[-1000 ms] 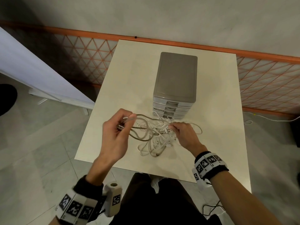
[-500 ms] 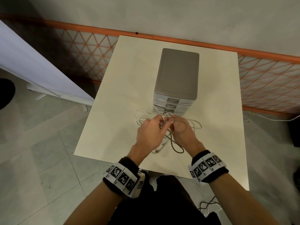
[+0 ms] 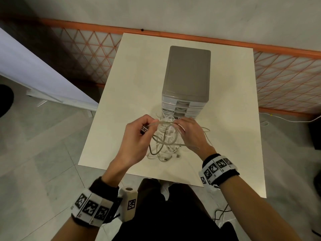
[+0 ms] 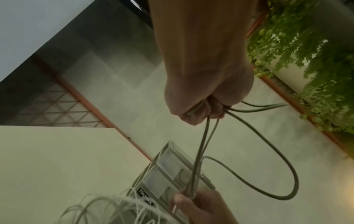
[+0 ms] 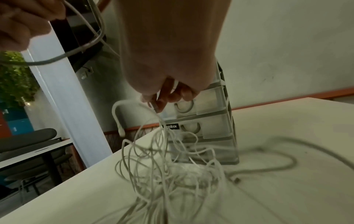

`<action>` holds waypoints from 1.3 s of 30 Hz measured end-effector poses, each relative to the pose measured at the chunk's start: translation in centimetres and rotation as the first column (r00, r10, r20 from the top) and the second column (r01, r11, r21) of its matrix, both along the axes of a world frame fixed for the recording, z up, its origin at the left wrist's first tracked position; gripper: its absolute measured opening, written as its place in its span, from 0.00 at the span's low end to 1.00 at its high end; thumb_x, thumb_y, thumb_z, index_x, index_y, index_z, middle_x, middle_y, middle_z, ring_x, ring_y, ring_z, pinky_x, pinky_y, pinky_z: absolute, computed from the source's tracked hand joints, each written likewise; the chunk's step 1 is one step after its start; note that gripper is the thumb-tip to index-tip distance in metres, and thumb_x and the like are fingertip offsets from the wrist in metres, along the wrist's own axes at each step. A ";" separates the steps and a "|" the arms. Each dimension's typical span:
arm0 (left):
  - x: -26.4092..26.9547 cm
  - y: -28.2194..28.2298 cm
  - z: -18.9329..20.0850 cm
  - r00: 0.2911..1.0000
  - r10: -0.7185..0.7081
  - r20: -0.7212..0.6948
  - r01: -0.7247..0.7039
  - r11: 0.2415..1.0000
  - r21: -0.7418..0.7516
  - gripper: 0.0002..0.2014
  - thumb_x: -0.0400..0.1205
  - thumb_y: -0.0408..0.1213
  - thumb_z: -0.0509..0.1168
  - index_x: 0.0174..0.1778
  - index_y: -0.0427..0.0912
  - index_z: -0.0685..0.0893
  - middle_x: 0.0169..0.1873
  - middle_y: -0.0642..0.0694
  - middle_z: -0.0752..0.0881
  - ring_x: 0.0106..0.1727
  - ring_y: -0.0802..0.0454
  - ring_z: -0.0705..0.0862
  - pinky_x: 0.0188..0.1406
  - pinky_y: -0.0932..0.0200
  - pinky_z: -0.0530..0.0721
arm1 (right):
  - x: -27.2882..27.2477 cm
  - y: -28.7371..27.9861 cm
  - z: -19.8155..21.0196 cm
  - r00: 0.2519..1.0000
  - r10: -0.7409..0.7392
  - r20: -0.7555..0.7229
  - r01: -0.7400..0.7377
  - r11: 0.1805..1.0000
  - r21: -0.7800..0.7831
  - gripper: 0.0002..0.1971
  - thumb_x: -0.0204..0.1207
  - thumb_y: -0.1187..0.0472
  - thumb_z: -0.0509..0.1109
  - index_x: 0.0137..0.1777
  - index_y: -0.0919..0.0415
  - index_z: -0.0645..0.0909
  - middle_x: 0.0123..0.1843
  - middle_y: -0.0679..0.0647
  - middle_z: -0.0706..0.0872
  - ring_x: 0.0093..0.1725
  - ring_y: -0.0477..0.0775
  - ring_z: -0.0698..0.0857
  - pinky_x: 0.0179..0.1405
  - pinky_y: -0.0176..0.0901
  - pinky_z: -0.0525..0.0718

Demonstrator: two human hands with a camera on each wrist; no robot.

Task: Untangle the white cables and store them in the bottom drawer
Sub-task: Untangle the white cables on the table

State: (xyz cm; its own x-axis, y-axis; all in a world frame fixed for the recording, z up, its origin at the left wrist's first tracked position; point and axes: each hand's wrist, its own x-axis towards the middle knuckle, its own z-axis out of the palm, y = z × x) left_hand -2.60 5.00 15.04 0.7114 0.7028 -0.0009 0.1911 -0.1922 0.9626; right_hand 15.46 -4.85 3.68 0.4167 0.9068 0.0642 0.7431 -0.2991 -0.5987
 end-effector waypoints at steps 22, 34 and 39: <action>-14.7 -0.9 6.5 0.911 0.343 -0.231 -0.318 0.938 0.137 0.05 0.79 0.38 0.72 0.46 0.48 0.82 0.26 0.42 0.79 0.20 0.57 0.69 0.22 0.71 0.68 | -14.3 5.2 3.8 0.782 0.525 -0.336 -0.510 0.849 0.137 0.08 0.87 0.64 0.62 0.55 0.65 0.82 0.46 0.53 0.85 0.44 0.48 0.79 0.49 0.34 0.77; -17.9 -4.0 3.9 0.835 0.461 -0.301 -0.416 0.886 0.205 0.08 0.77 0.46 0.67 0.43 0.46 0.86 0.22 0.51 0.73 0.23 0.56 0.70 0.26 0.70 0.68 | -18.5 7.5 -3.3 0.720 0.658 -0.220 -0.634 0.495 -0.594 0.17 0.77 0.73 0.58 0.65 0.64 0.75 0.58 0.62 0.80 0.56 0.64 0.82 0.46 0.50 0.80; -11.5 -2.9 -1.0 0.937 0.232 -0.263 -0.231 0.972 0.034 0.10 0.88 0.39 0.64 0.42 0.41 0.83 0.23 0.54 0.72 0.26 0.57 0.68 0.29 0.65 0.68 | -8.8 4.0 -1.9 0.919 0.252 -0.304 -0.379 0.780 -0.498 0.16 0.82 0.64 0.59 0.65 0.51 0.81 0.56 0.58 0.84 0.48 0.58 0.87 0.46 0.51 0.88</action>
